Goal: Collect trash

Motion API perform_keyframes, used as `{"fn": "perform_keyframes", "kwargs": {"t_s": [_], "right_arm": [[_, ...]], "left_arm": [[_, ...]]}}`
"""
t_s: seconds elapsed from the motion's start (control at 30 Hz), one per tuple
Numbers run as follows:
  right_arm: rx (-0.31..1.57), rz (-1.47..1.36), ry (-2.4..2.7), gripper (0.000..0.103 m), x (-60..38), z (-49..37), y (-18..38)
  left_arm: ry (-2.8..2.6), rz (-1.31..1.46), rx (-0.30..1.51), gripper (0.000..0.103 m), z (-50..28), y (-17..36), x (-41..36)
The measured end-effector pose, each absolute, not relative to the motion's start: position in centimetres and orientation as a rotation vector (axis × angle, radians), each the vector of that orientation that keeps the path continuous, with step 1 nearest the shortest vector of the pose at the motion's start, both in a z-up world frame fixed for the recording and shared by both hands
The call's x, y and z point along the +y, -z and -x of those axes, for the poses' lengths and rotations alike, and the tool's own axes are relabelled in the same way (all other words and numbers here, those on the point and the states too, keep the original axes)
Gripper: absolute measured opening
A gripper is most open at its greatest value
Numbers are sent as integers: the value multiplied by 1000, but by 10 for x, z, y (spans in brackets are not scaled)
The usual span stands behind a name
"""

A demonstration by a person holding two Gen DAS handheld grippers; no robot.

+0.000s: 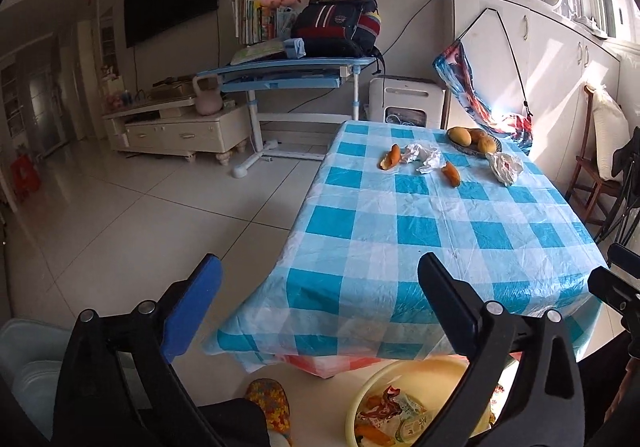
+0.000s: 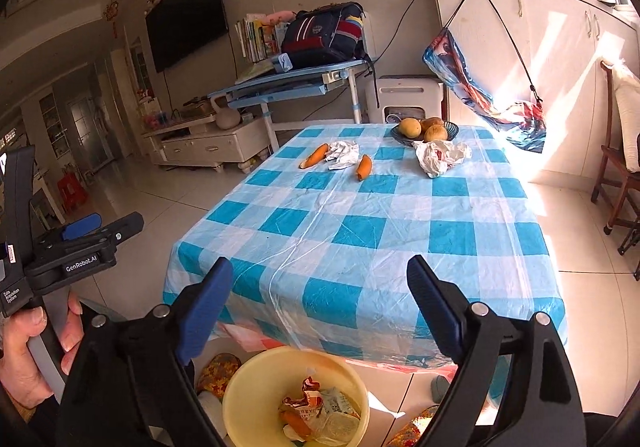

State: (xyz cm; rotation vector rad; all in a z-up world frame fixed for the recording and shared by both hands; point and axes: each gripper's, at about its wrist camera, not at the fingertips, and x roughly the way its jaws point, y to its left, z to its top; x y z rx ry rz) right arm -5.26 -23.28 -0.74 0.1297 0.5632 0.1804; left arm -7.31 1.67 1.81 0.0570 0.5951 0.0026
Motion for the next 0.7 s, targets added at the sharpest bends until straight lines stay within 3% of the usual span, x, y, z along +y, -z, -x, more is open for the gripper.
{"fn": "perform_keyframes", "kwargs": {"t_s": [0.7], "right_arm": [[586,-79,-180,87,-225,55,11]], "left_arm": [[-3,-44,600,96,75,-18,18]]}}
